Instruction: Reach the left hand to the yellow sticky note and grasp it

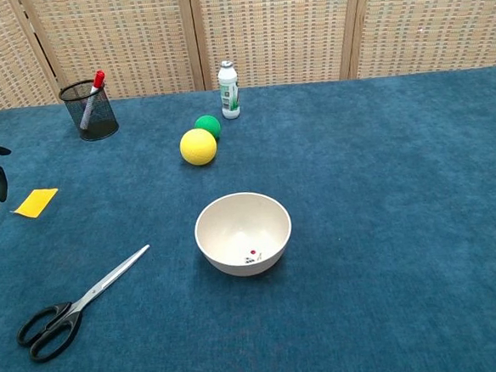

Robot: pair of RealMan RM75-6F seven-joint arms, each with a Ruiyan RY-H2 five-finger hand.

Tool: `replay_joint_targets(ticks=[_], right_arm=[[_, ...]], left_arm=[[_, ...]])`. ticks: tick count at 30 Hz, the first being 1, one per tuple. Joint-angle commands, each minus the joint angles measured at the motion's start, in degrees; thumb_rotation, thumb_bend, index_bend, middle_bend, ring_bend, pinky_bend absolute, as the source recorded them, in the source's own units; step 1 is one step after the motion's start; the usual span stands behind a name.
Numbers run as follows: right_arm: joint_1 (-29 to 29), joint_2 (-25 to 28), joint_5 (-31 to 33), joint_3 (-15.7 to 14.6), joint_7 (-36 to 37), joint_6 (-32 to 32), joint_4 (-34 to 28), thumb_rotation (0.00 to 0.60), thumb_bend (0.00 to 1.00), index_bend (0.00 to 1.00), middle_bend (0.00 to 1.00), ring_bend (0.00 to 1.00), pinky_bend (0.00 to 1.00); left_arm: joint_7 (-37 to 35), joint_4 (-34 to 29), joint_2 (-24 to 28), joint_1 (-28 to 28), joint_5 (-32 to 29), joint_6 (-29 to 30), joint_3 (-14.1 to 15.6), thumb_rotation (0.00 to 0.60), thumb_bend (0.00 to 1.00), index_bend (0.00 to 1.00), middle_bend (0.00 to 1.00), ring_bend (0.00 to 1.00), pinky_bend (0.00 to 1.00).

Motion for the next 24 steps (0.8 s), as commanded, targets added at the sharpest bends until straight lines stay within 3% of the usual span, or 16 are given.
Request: replay_joint_targets(ticks=[1, 24], right_arm=[[0.0, 0.0, 0.0, 0.0, 0.0, 0.0, 0.0, 0.6, 0.0, 0.0, 0.0, 0.0, 0.0], [0.1, 0.0, 0.1, -0.1, 0.3, -0.3, 0.1, 0.6, 0.0, 0.0, 0.0, 0.0, 0.0]], left_arm=[[-0.6, 1.3, -0.9, 0.0, 0.4, -0.1, 0.3, 0.6, 0.42, 0.52, 0.0, 0.0, 0.0], [-1.4, 7.8, -5.4, -0.6, 2.4, 1.1, 0.9, 0.6, 0.39, 0.52, 0.0, 0.0, 0.0]])
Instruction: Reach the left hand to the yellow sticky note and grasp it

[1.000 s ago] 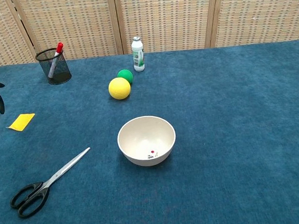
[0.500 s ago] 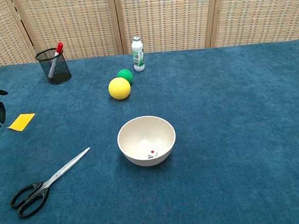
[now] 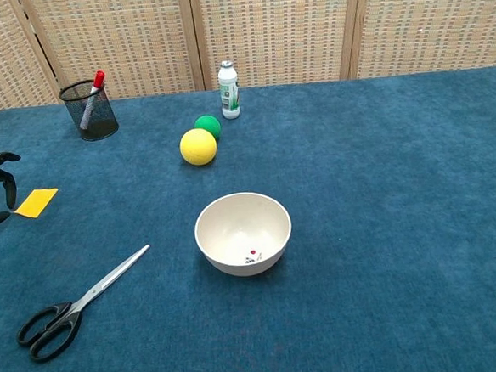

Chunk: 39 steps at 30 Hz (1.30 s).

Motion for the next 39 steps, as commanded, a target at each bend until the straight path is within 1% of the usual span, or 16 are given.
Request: replay_joint_targets(ticks=[1, 11, 18, 20, 22, 25, 27, 32, 35, 37, 39], right_arm=[[0.0, 0.0, 0.0, 0.0, 0.0, 0.0, 0.0, 0.6, 0.0, 0.0, 0.0, 0.0, 0.0], [0.0, 0.1, 0.1, 0.0, 0.2, -0.1, 0.0, 0.6, 0.0, 0.0, 0.0, 0.0, 0.0], [0.0, 0.1, 0.2, 0.0, 0.6, -0.2, 0.1, 0.6, 0.0, 0.0, 0.0, 0.0, 0.0], [0.0, 0.1, 0.2, 0.0, 0.7, -0.1, 0.2, 0.6, 0.0, 0.0, 0.0, 0.0, 0.0], [0.0, 0.1, 0.2, 0.0, 0.7, -0.2, 0.2, 0.6, 0.0, 0.0, 0.0, 0.0, 0.0], [0.0, 0.1, 0.2, 0.0, 0.8, -0.1, 0.2, 0.6, 0.0, 0.0, 0.0, 0.0, 0.0], [0.0, 0.1, 0.2, 0.0, 0.8, -0.1, 0.2, 0.6, 0.0, 0.0, 0.0, 0.0, 0.0], [0.0, 0.1, 0.1, 0.0, 0.7, -0.2, 0.2, 0.6, 0.0, 0.0, 0.0, 0.0, 0.0], [0.0, 0.1, 0.0, -0.1, 0.7, -0.2, 0.2, 0.6, 0.0, 0.0, 0.0, 0.0, 0.0], [0.0, 0.1, 0.0, -0.1, 0.7, -0.2, 0.2, 0.6, 0.0, 0.0, 0.0, 0.0, 0.0], [0.0, 0.0, 0.0, -0.1, 0.7, -0.2, 0.2, 0.6, 0.0, 0.0, 0.0, 0.0, 0.0]], left_arm=[[-0.1, 0.3, -0.3, 0.0, 0.2, 0.1, 0.0, 0.6, 0.39, 0.52, 0.0, 0.0, 0.0], [0.5, 1.6, -1.5, -0.2, 0.2, -0.5, 0.1, 0.6, 0.39, 0.52, 0.0, 0.0, 0.0], [1.7, 2.6, -2.5, -0.7, -0.4, -1.4, -0.4, 0.6, 0.41, 0.52, 0.0, 0.0, 0.0], [1.9, 2.7, -2.7, -0.8, -0.6, -1.6, -0.5, 0.6, 0.43, 0.52, 0.0, 0.0, 0.0], [2.1, 2.8, -2.8, -0.9, -0.8, -1.6, -0.7, 0.6, 0.46, 0.53, 0.0, 0.0, 0.0], [2.5, 2.9, -2.9, -0.9, -0.9, -1.7, -0.9, 0.6, 0.5, 0.57, 0.0, 0.0, 0.0], [2.5, 2.9, -3.0, -0.9, -1.1, -1.8, -1.0, 0.6, 0.51, 0.58, 0.0, 0.0, 0.0], [2.7, 3.0, -3.0, -0.9, -1.3, -1.8, -1.2, 0.6, 0.51, 0.62, 0.0, 0.0, 0.0], [2.5, 3.1, -3.1, -1.0, -1.3, -1.2, -1.5, 0.6, 0.51, 0.68, 0.0, 0.0, 0.0], [2.5, 3.2, -3.2, -1.1, -1.4, -1.0, -1.9, 0.6, 0.51, 0.75, 0.0, 0.0, 0.0], [2.7, 3.5, -3.3, -1.6, -1.8, -0.9, -2.5, 0.6, 0.51, 0.8, 0.0, 0.0, 0.0]])
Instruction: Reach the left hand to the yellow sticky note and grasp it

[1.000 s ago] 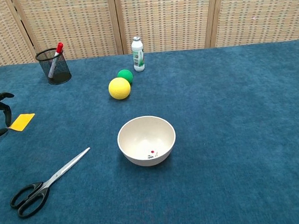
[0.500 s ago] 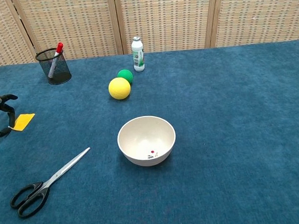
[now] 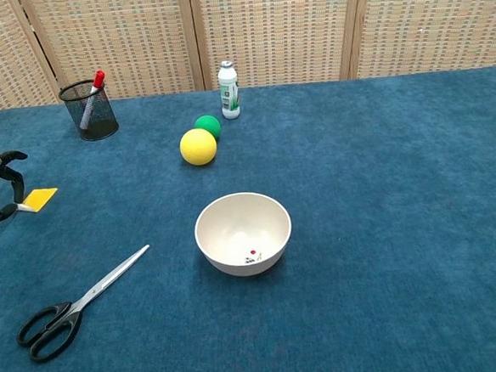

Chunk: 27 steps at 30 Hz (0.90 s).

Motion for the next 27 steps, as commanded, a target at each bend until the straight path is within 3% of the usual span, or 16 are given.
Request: replay_joint_targets(ticks=[1, 7, 15, 21, 23, 27], right_arm=[[0.0, 0.0, 0.0, 0.0, 0.0, 0.0, 0.0, 0.6, 0.0, 0.0, 0.0, 0.0, 0.0], [0.1, -0.1, 0.0, -0.1, -0.1, -0.3, 0.1, 0.6, 0.0, 0.0, 0.0, 0.0, 0.0], [0.4, -0.4, 1.1, 0.2, -0.3, -1.2, 0.5, 0.6, 0.0, 0.0, 0.0, 0.0, 0.0], [0.6, -0.4, 1.5, 0.3, -0.1, -1.8, 0.8, 0.6, 0.0, 0.0, 0.0, 0.0, 0.0], [0.6, -0.4, 1.5, 0.3, 0.0, -1.7, 0.8, 0.6, 0.0, 0.0, 0.0, 0.0, 0.0], [0.4, -0.3, 1.2, 0.3, 0.1, -1.3, 0.6, 0.6, 0.0, 0.0, 0.0, 0.0, 0.0]], left_arm=[[0.4, 0.3, -0.2, -0.7, -0.5, -0.1, -0.8, 0.6, 0.51, 0.82, 0.0, 0.0, 0.0], [2.5, 1.0, -0.4, -3.3, -2.5, -1.9, -3.1, 0.6, 0.52, 0.86, 0.0, 0.0, 0.0], [6.0, 5.2, -2.1, -11.5, -8.8, -7.4, -10.1, 0.6, 0.53, 0.85, 0.0, 0.0, 0.0], [7.1, 3.8, -1.0, -13.0, -10.6, -5.8, -12.3, 0.6, 0.5, 0.86, 0.0, 0.0, 0.0], [6.2, 0.6, 1.1, -12.0, -9.8, -4.0, -11.9, 0.6, 0.46, 0.79, 0.0, 0.0, 0.0], [3.9, -8.7, 7.0, -8.4, -7.2, 0.4, -10.5, 0.6, 0.3, 0.33, 0.0, 0.0, 0.0]])
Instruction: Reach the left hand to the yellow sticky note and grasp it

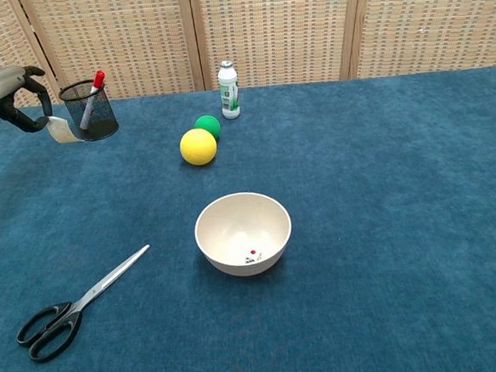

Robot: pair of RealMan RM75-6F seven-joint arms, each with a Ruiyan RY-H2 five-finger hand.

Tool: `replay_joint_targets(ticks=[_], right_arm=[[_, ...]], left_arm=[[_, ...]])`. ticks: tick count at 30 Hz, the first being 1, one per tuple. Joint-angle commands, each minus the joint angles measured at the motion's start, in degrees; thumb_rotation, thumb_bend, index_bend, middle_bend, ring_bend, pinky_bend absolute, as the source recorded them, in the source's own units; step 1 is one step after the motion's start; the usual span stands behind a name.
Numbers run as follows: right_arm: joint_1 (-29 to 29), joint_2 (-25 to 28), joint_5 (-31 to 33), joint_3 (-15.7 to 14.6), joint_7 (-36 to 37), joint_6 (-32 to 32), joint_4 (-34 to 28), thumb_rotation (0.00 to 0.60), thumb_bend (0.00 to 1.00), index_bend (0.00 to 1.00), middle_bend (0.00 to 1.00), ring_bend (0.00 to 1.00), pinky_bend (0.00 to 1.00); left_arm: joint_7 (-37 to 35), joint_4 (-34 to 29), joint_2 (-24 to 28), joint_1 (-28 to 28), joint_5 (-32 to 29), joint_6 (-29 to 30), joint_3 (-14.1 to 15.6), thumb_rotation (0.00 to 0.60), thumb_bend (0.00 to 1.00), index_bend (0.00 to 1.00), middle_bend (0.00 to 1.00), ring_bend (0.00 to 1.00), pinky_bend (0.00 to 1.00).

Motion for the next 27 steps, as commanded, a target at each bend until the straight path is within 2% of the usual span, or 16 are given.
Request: replay_joint_targets(ticks=[1, 3, 4, 6, 12, 16, 19, 20, 23, 27], right_arm=[[-0.1, 0.1, -0.1, 0.0, 0.0, 0.2, -0.2, 0.6, 0.0, 0.0, 0.0, 0.0, 0.0], [-0.2, 0.2, -0.4, 0.0, 0.0, 0.6, -0.4, 0.6, 0.0, 0.0, 0.0, 0.0, 0.0], [-0.2, 0.3, -0.5, -0.1, 0.0, 0.7, -0.5, 0.6, 0.0, 0.0, 0.0, 0.0, 0.0], [-0.4, 0.4, -0.8, -0.1, -0.2, 1.1, -0.7, 0.6, 0.0, 0.0, 0.0, 0.0, 0.0], [-0.7, 0.5, -1.6, -0.2, -0.6, 2.3, -1.3, 0.6, 0.0, 0.0, 0.0, 0.0, 0.0], [-1.0, 0.7, -1.9, -0.1, -0.5, 3.1, -1.6, 0.6, 0.0, 0.0, 0.0, 0.0, 0.0], [-1.4, 1.1, -2.4, -0.1, -0.4, 4.1, -2.1, 0.6, 0.0, 0.0, 0.0, 0.0, 0.0], [-1.6, 1.3, -2.7, -0.1, -0.3, 4.8, -2.4, 0.6, 0.0, 0.0, 0.0, 0.0, 0.0], [-2.0, 1.5, -3.2, -0.2, -0.3, 5.6, -2.8, 0.6, 0.0, 0.0, 0.0, 0.0, 0.0], [-2.4, 1.8, -3.5, -0.1, -0.2, 6.4, -3.1, 0.6, 0.0, 0.0, 0.0, 0.0, 0.0]], left_arm=[[-2.4, -9.8, 6.6, 3.9, 2.8, 5.1, 1.5, 0.6, 0.23, 0.18, 0.0, 0.0, 0.0], [-3.5, -16.2, 11.1, 6.6, 4.2, 8.4, 2.2, 0.6, 0.1, 0.03, 0.0, 0.0, 0.0], [-3.9, -19.4, 13.4, 7.9, 4.9, 9.8, 2.6, 0.6, 0.04, 0.0, 0.0, 0.0, 0.0], [-4.3, -26.3, 18.7, 10.9, 5.7, 12.4, 3.4, 0.6, 0.0, 0.0, 0.0, 0.0, 0.0], [-5.3, -40.0, 30.1, 18.8, 7.5, 19.7, 5.7, 0.6, 0.0, 0.0, 0.0, 0.0, 0.0], [-6.4, -44.7, 34.6, 23.4, 9.3, 24.2, 7.8, 0.6, 0.0, 0.0, 0.0, 0.0, 0.0], [-6.9, -48.5, 38.6, 28.1, 11.1, 28.2, 10.7, 0.6, 0.0, 0.0, 0.0, 0.0, 0.0], [-6.9, -50.4, 40.6, 31.6, 11.2, 30.3, 12.9, 0.6, 0.0, 0.0, 0.0, 0.0, 0.0], [-7.0, -53.2, 43.0, 34.8, 12.4, 33.1, 14.9, 0.6, 0.0, 0.0, 0.0, 0.0, 0.0], [-6.8, -53.9, 43.3, 36.1, 12.9, 34.5, 15.5, 0.6, 0.0, 0.0, 0.0, 0.0, 0.0]])
